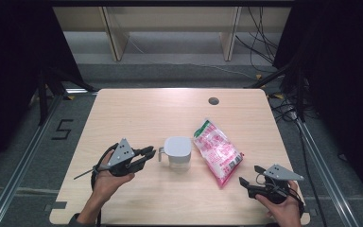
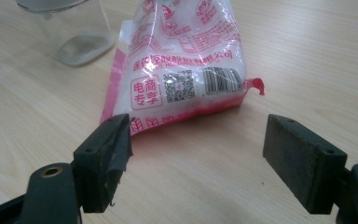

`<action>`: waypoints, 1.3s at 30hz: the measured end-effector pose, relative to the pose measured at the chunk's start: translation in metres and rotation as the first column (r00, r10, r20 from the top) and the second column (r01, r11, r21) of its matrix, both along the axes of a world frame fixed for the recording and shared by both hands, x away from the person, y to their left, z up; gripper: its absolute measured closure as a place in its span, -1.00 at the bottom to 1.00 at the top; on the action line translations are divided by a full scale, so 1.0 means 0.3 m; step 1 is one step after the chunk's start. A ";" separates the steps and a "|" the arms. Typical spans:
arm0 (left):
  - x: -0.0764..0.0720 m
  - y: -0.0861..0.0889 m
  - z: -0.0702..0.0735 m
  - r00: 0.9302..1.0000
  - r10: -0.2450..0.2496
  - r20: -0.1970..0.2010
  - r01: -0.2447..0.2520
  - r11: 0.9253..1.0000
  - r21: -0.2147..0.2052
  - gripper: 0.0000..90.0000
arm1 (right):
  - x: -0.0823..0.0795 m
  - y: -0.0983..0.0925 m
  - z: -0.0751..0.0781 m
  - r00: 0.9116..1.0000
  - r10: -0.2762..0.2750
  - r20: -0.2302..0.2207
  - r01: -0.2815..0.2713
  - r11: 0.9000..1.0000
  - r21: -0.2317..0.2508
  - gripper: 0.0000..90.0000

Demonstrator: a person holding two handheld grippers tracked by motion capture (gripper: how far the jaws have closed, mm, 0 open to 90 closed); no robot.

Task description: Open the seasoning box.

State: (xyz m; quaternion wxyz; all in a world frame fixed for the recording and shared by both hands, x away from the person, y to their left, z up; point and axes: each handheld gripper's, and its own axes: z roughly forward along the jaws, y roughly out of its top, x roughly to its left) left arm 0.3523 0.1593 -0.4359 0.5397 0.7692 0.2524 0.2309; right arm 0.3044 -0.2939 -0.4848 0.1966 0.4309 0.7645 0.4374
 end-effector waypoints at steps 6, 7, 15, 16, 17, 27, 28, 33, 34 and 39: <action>0.009 -0.029 0.028 1.000 -0.004 0.016 0.004 1.000 -0.011 0.97 | 0.005 0.004 -0.002 1.000 0.005 -0.001 -0.005 1.000 -0.008 -0.45; 0.011 -0.035 0.031 1.000 -0.001 0.015 0.001 1.000 -0.014 0.97 | 0.005 0.004 -0.003 1.000 0.005 -0.001 -0.005 1.000 -0.009 -0.45; 0.037 -0.066 0.014 1.000 -0.014 -0.001 0.014 1.000 -0.005 0.98 | 0.010 -0.001 -0.001 1.000 0.023 0.009 -0.023 0.999 -0.023 -0.45; 0.043 -0.069 0.011 1.000 -0.016 -0.007 0.016 1.000 -0.016 0.98 | 0.011 0.001 -0.003 1.000 0.021 0.015 -0.021 1.000 -0.019 -0.45; 0.048 -0.071 0.011 1.000 -0.021 -0.006 0.021 1.000 -0.010 0.98 | 0.011 0.001 -0.003 1.000 0.022 0.015 -0.022 1.000 -0.020 -0.45; 0.101 -0.106 -0.008 0.999 -0.027 -0.027 0.027 1.000 -0.008 0.98 | 0.014 0.004 -0.002 0.999 0.037 0.015 -0.036 0.999 -0.027 -0.46; 0.114 -0.107 -0.017 0.999 -0.020 -0.038 0.020 1.000 -0.016 0.98 | 0.014 0.004 -0.003 1.000 0.027 0.015 -0.027 1.000 -0.015 -0.46; 0.129 -0.111 -0.030 0.998 -0.013 -0.059 0.012 1.000 -0.025 0.98 | 0.012 0.004 -0.001 0.999 0.029 0.020 -0.029 0.999 -0.034 -0.46; 0.129 -0.111 -0.031 0.998 -0.004 -0.060 0.003 1.000 -0.018 0.97 | 0.008 0.008 -0.001 1.000 0.016 -0.004 -0.016 1.000 -0.013 -0.46; 0.127 -0.112 -0.030 0.998 -0.001 -0.059 0.001 1.000 -0.013 0.97 | 0.005 0.011 0.000 1.000 0.017 -0.007 -0.017 1.000 -0.014 -0.46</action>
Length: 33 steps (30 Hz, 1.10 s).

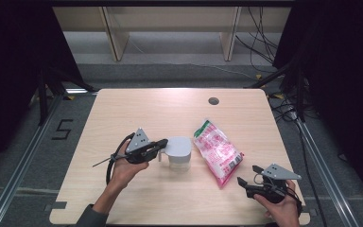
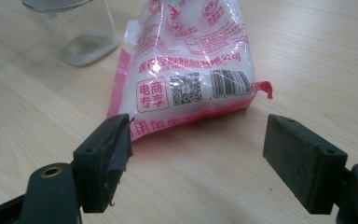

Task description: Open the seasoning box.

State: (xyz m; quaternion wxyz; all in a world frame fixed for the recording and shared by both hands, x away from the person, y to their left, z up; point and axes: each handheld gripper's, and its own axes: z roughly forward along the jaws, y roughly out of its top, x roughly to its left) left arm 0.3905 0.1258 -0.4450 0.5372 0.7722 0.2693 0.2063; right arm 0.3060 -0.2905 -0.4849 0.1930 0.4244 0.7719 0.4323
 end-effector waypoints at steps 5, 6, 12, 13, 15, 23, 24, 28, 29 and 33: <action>-0.001 0.004 -0.001 1.000 -0.002 0.002 0.002 1.000 -0.002 0.97 | 0.001 0.009 0.003 1.000 0.000 0.021 0.000 1.000 0.007 -0.46; -0.001 0.005 -0.001 1.000 0.000 -0.008 0.000 1.000 -0.006 0.97 | 0.006 0.008 0.003 0.999 0.013 0.035 -0.013 1.000 -0.003 -0.45; 0.000 0.005 -0.003 1.000 -0.007 -0.008 0.007 1.000 -0.017 0.97 | -0.001 0.046 0.014 0.999 0.020 0.049 -0.020 1.000 0.014 -0.48; 0.000 0.005 -0.003 1.000 -0.007 -0.008 0.007 1.000 -0.017 0.97 | 0.004 0.050 0.018 0.997 0.041 0.064 -0.041 0.999 0.003 -0.48; -0.003 0.008 -0.002 1.000 -0.001 -0.008 0.001 1.000 -0.010 0.97 | 0.000 0.077 0.025 0.997 0.040 0.066 -0.041 0.999 0.017 -0.51; -0.005 0.008 -0.003 1.000 0.001 -0.004 -0.001 1.000 -0.012 0.98 | 0.025 0.161 0.046 0.985 0.121 0.126 -0.123 0.992 0.003 -0.46; -0.004 0.013 -0.002 1.000 -0.007 -0.004 0.007 1.000 0.005 0.98 | 0.025 0.173 0.050 0.986 0.118 0.121 -0.119 0.993 0.001 -0.39; -0.005 0.013 -0.003 1.000 -0.003 -0.002 0.003 1.000 0.004 0.97 | 0.048 0.225 0.062 0.979 0.168 0.119 -0.167 0.986 -0.021 0.00; -0.005 0.013 -0.003 1.000 -0.003 -0.002 0.003 1.000 0.004 0.97 | 0.052 0.235 0.065 0.978 0.171 0.119 -0.170 0.985 -0.021 0.02; -0.005 0.013 -0.002 1.000 -0.002 0.002 0.002 1.000 0.006 0.98 | 0.068 0.269 0.076 0.973 0.181 0.142 -0.179 0.984 -0.027 0.25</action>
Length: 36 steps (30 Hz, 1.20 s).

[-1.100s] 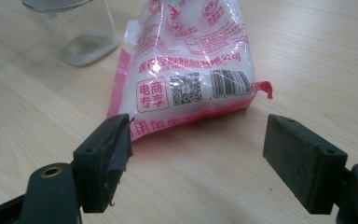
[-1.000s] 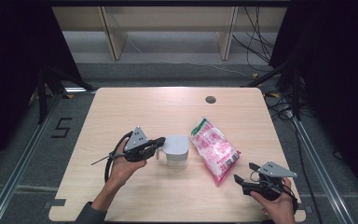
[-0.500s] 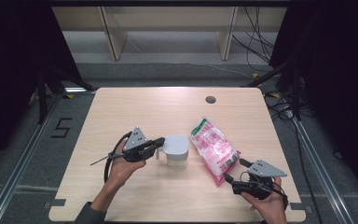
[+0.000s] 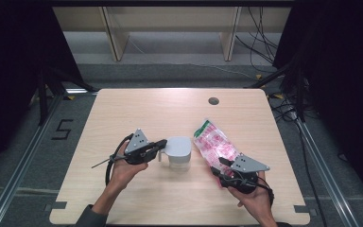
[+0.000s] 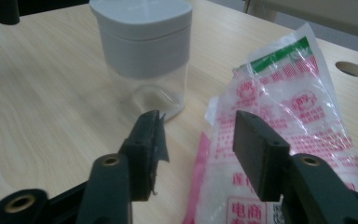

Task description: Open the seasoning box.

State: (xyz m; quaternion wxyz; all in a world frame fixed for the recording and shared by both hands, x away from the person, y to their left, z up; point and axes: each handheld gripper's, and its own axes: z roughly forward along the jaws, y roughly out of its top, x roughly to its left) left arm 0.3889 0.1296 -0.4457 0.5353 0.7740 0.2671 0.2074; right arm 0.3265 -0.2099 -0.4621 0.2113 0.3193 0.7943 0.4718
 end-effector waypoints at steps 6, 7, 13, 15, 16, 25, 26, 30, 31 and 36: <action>-0.002 -0.003 -0.003 1.000 0.008 -0.007 -0.008 1.000 -0.022 0.98 | 0.031 0.057 0.012 1.000 0.024 0.011 -0.024 1.000 0.007 0.41; -0.002 -0.003 -0.003 1.000 0.008 -0.007 -0.008 1.000 -0.022 0.98 | 0.037 0.067 0.012 0.999 0.031 0.017 -0.031 0.999 0.012 0.44; -0.001 -0.001 -0.004 1.000 0.007 -0.009 -0.007 1.000 -0.028 0.98 | 0.063 0.094 0.019 0.999 0.037 0.030 -0.037 0.999 0.006 0.63; -0.002 -0.002 -0.004 1.000 0.009 -0.009 -0.009 1.000 -0.029 0.98 | 0.068 0.103 0.019 0.999 0.045 0.021 -0.045 0.999 0.004 0.69; -0.002 -0.002 -0.004 1.000 0.009 -0.009 -0.009 1.000 -0.029 0.98 | 0.065 0.108 0.021 0.999 0.041 0.015 -0.041 0.999 0.001 0.72; -0.002 0.001 -0.004 1.000 0.008 -0.011 -0.008 1.000 -0.028 0.98 | 0.093 0.123 0.023 0.997 0.058 0.042 -0.058 0.998 -0.015 0.87; -0.002 0.002 -0.004 1.000 0.008 -0.009 -0.008 1.000 -0.027 0.98 | 0.098 0.126 0.025 0.997 0.063 0.050 -0.062 0.998 -0.017 0.89; -0.004 0.001 -0.005 1.000 0.012 -0.008 -0.012 1.000 -0.028 0.98 | 0.110 0.134 0.017 0.996 0.068 0.057 -0.067 0.998 -0.018 0.91; -0.004 0.001 -0.005 1.000 0.012 -0.008 -0.012 1.000 -0.028 0.98 | 0.110 0.134 0.017 0.996 0.068 0.057 -0.067 0.998 -0.018 0.91; -0.001 0.004 -0.007 1.000 0.009 -0.017 -0.010 0.999 -0.041 0.98 | 0.116 0.139 0.017 0.996 0.081 0.046 -0.080 0.997 -0.023 0.92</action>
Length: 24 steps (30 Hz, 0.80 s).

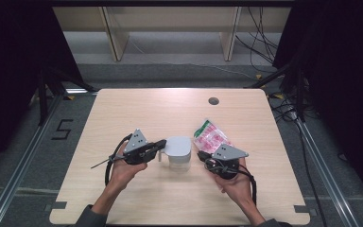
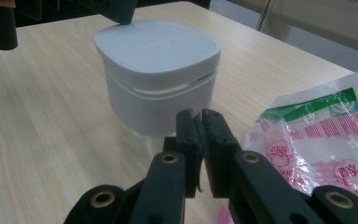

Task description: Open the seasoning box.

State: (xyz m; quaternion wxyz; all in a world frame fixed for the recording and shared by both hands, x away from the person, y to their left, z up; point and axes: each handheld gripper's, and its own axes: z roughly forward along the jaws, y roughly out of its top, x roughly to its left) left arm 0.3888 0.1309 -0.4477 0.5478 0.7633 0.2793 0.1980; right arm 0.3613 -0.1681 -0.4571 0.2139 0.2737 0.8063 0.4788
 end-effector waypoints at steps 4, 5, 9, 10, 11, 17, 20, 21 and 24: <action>-0.001 0.000 0.000 1.000 0.001 0.001 -0.001 1.000 0.002 0.98 | 0.003 0.006 -0.001 1.000 0.000 -0.011 0.000 1.000 0.001 0.93; -0.001 0.001 0.000 1.000 0.001 0.004 -0.001 1.000 0.006 0.98 | 0.003 0.006 0.000 1.000 -0.006 -0.010 0.006 1.000 0.004 0.94; 0.000 0.002 0.000 1.000 0.000 0.004 0.000 1.000 0.005 0.98 | 0.009 0.014 0.007 1.000 0.004 0.004 -0.004 1.000 0.004 0.95; 0.000 0.002 0.000 1.000 0.000 0.004 0.000 1.000 0.005 0.98 | 0.010 0.016 0.009 1.000 0.012 0.007 -0.012 1.000 0.000 0.95; -0.001 0.002 -0.001 1.000 0.003 0.003 -0.003 1.000 0.004 0.98 | 0.010 0.016 0.009 1.000 0.012 0.007 -0.012 1.000 0.000 0.95; -0.001 0.004 -0.003 1.000 -0.001 0.002 0.001 1.000 0.000 0.98 | 0.018 0.033 0.013 1.000 0.012 -0.005 -0.012 1.000 -0.002 0.97; 0.000 0.006 -0.003 1.000 0.005 0.002 -0.005 1.000 0.004 0.98 | 0.019 0.041 0.016 1.000 0.013 -0.011 -0.013 1.000 -0.002 0.98; 0.000 0.006 -0.003 1.000 0.006 0.004 -0.006 1.000 0.003 0.98 | 0.021 0.042 0.016 1.000 0.017 -0.007 -0.017 1.000 -0.002 0.98; -0.001 0.006 -0.003 1.000 0.006 0.005 -0.006 1.000 0.006 0.98 | 0.027 0.046 0.019 0.999 0.033 0.013 -0.033 0.999 -0.009 0.99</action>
